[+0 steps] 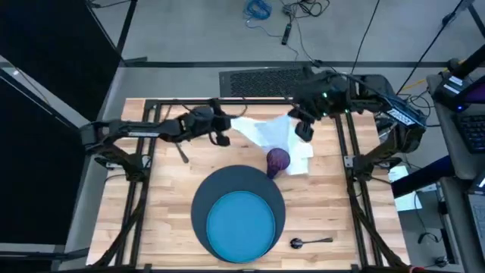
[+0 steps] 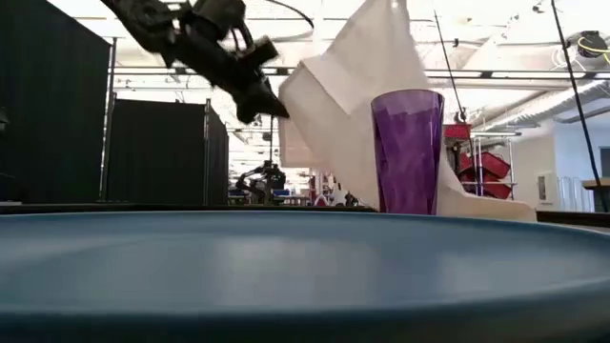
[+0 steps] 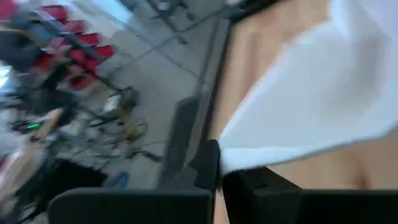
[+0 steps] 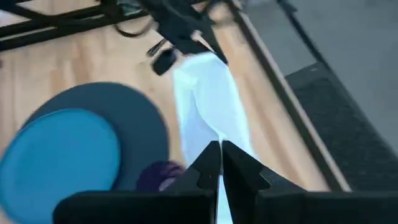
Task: Set table place
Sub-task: Fold the white napkin
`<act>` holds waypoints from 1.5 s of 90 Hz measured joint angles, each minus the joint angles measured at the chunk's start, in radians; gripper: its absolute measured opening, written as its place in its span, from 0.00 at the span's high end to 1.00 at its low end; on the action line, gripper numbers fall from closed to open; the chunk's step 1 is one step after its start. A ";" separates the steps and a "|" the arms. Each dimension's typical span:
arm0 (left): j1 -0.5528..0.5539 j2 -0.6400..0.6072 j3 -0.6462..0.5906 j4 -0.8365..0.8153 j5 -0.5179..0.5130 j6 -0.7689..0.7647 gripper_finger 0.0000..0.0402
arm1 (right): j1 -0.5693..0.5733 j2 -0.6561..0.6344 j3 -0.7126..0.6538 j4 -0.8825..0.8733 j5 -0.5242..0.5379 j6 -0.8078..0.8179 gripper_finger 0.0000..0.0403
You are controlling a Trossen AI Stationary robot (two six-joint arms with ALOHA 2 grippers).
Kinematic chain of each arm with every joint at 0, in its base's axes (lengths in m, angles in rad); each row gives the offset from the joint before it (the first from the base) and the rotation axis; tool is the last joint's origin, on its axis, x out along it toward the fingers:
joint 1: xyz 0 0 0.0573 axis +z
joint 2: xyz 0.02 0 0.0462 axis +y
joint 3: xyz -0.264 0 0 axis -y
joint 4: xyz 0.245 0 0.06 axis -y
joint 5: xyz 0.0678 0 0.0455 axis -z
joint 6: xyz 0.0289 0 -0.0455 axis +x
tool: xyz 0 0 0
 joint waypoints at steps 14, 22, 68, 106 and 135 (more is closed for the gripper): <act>0.028 -0.147 0.000 -0.059 -0.090 0.008 1.00 | -0.149 0.035 -0.013 0.118 -0.125 -0.094 1.00; 0.046 -0.223 0.000 -0.057 -0.134 0.029 1.00 | -0.223 0.060 -0.013 0.157 -0.156 -0.145 1.00; 0.079 -0.398 0.170 -0.224 -0.248 0.126 1.00 | -0.307 0.112 -0.014 0.434 -0.236 -0.286 1.00; 0.084 -0.377 0.271 -0.320 -0.335 0.187 1.00 | -0.309 0.110 -0.014 0.523 -0.238 -0.317 1.00; 0.085 -0.377 0.271 -0.352 -0.371 0.211 1.00 | -0.309 0.110 -0.014 0.521 -0.241 -0.319 1.00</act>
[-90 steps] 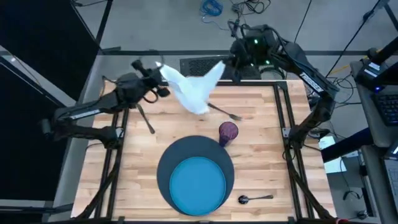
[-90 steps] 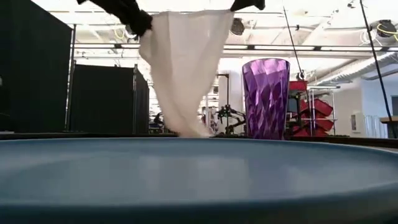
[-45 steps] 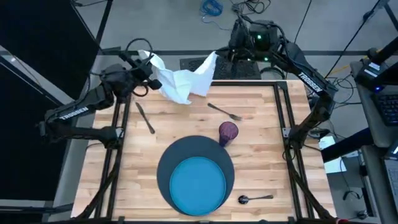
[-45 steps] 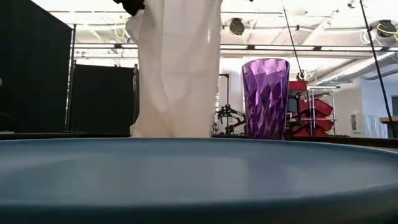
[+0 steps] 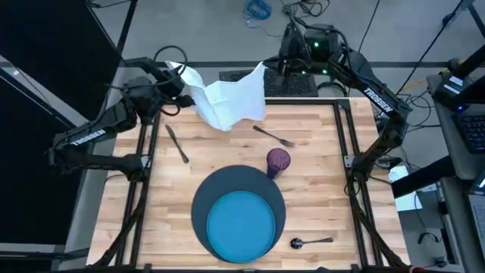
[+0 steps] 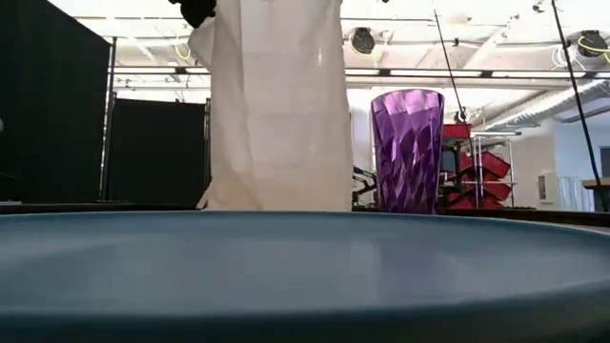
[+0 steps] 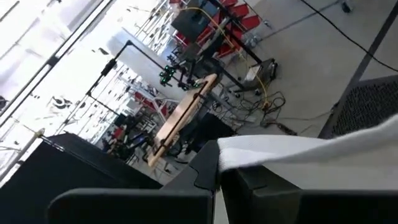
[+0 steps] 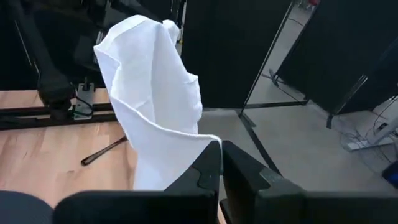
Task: Set table place
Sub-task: Fold the white napkin
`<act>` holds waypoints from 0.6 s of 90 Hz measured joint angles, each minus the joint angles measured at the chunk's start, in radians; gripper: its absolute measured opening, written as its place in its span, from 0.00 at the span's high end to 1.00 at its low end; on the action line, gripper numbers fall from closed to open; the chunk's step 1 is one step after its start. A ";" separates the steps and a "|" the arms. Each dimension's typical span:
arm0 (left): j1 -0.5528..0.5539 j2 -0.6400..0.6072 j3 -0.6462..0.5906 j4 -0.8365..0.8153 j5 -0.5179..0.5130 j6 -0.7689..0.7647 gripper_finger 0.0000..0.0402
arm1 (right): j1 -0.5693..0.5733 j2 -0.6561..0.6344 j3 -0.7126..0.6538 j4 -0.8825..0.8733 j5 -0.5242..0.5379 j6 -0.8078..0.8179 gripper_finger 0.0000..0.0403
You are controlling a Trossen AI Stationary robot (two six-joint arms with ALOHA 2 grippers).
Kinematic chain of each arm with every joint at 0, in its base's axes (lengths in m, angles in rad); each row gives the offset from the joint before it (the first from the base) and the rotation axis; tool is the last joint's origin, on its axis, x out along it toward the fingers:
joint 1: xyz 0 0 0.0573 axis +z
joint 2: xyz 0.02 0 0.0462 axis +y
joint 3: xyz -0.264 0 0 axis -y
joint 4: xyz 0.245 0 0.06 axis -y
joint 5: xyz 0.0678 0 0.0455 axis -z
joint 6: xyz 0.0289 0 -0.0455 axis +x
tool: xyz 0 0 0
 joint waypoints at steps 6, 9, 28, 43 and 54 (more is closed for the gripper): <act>0.000 0.000 0.000 -0.018 0.000 -0.003 1.00 | 0.000 0.000 0.000 -0.009 -0.017 0.000 1.00; 0.000 0.000 0.000 -0.024 0.000 -0.004 1.00 | 0.000 0.000 0.000 -0.009 -0.020 0.001 1.00; 0.000 0.000 0.000 -0.066 0.016 -0.036 1.00 | 0.000 0.000 0.000 -0.011 -0.021 0.010 1.00; 0.000 0.000 0.000 -0.068 0.085 -0.061 1.00 | 0.000 0.000 0.000 -0.017 -0.056 0.022 1.00; -0.006 0.010 0.000 -0.064 0.192 -0.125 1.00 | 0.011 0.025 0.001 -0.023 -0.123 0.052 1.00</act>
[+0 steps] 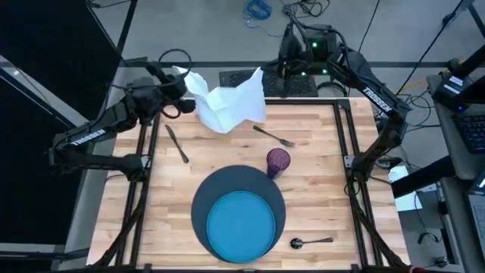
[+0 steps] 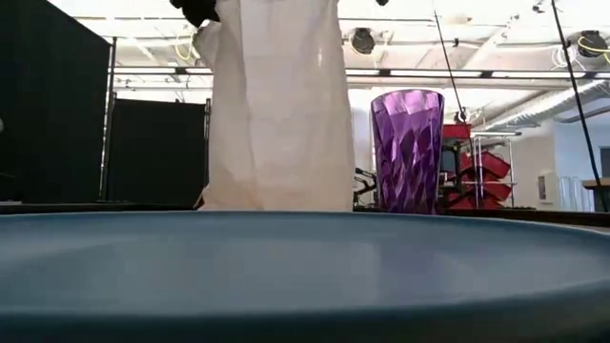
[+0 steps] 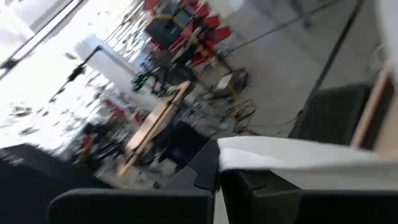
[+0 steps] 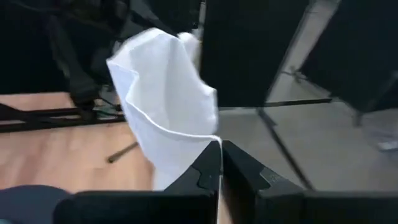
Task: Set table place
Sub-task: Fold the white napkin
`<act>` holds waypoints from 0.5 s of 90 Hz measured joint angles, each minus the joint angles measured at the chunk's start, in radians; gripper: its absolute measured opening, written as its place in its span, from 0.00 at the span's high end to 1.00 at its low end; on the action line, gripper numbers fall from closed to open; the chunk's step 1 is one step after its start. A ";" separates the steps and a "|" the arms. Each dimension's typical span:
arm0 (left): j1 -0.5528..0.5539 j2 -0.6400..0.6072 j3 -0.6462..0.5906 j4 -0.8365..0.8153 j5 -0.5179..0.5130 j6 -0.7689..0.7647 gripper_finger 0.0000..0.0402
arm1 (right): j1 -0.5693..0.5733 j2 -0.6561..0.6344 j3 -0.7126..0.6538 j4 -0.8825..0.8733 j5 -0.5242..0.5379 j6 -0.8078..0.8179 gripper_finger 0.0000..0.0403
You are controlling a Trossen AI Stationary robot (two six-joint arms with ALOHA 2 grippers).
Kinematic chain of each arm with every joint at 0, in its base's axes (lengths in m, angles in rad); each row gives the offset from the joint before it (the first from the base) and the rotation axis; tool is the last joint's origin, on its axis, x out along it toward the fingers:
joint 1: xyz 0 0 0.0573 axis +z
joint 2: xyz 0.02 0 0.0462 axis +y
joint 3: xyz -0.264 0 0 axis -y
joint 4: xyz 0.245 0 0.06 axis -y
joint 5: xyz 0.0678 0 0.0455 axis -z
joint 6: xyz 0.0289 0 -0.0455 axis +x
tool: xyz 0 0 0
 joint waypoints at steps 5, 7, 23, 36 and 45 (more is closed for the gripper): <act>-0.006 0.013 0.000 0.001 0.026 -0.020 1.00 | 0.010 0.021 0.000 -0.003 -0.001 0.000 1.00; -0.008 0.019 0.000 -0.001 0.032 -0.026 1.00 | 0.014 0.030 0.000 -0.007 -0.002 0.000 1.00; -0.037 0.080 0.000 -0.005 0.097 -0.035 1.00 | 0.042 0.091 0.000 0.002 -0.004 -0.022 1.00; -0.054 0.130 0.000 -0.020 0.195 -0.036 1.00 | 0.053 0.126 0.000 0.017 -0.004 -0.033 1.00; -0.067 0.154 0.000 -0.028 0.300 -0.037 1.00 | 0.056 0.141 0.000 0.041 -0.004 -0.039 1.00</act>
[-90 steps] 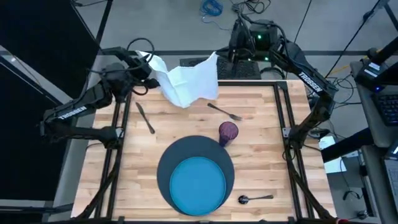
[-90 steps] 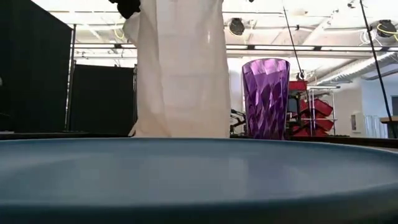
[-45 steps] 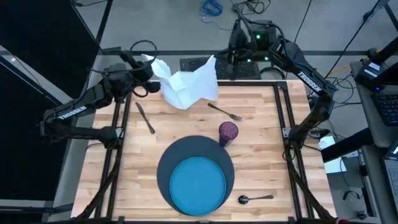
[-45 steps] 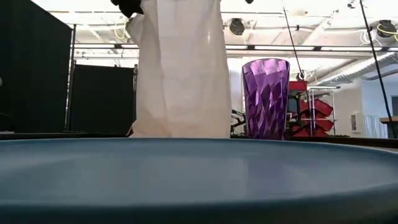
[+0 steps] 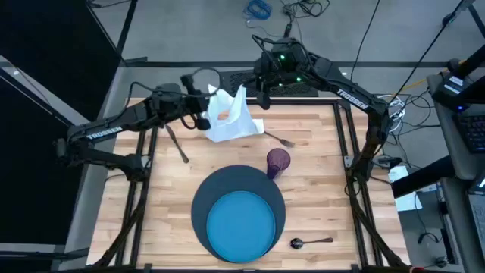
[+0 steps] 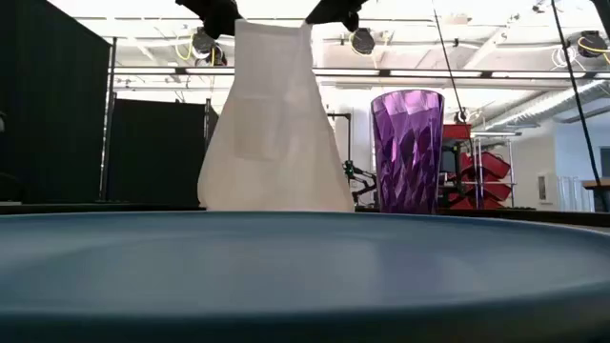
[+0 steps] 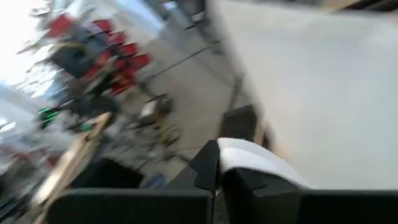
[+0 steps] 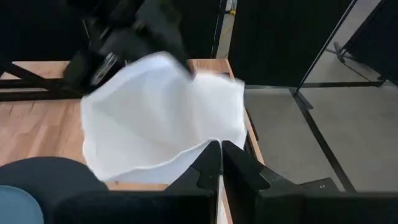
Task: Set table place
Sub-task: Fold the white napkin
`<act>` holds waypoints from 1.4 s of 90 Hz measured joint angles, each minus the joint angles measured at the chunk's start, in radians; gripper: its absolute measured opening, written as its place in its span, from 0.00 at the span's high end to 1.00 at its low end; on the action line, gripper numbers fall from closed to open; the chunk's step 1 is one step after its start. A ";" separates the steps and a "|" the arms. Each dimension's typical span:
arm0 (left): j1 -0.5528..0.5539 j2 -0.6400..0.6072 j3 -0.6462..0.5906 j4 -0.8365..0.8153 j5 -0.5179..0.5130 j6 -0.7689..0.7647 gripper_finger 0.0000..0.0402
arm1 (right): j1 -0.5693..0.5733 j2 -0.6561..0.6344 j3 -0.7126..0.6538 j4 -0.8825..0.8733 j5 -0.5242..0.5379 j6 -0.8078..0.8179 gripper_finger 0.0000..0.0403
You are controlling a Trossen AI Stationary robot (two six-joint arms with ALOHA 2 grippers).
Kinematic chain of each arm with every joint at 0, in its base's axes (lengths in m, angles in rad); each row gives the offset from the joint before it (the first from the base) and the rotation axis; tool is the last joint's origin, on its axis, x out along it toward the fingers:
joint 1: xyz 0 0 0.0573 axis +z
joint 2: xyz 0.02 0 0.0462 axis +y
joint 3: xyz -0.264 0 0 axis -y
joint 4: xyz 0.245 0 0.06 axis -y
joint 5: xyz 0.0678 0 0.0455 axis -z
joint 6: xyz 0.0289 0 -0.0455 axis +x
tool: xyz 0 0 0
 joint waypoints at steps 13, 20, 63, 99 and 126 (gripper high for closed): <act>-0.017 0.022 0.000 0.003 0.111 -0.001 1.00 | 0.001 0.014 0.000 0.006 -0.031 -0.002 1.00; -0.021 0.031 0.000 0.007 0.140 -0.001 1.00 | 0.001 0.017 0.000 0.005 -0.051 0.003 1.00; -0.024 0.070 0.000 0.013 0.171 -0.001 1.00 | 0.027 0.020 0.000 -0.035 -0.070 0.078 0.75; -0.024 0.121 0.000 0.004 0.278 -0.027 1.00 | 0.002 0.012 0.005 -0.021 0.034 0.043 0.39; -0.042 0.304 0.000 0.007 0.429 -0.025 1.00 | -0.046 -0.005 0.006 -0.088 0.059 0.039 0.41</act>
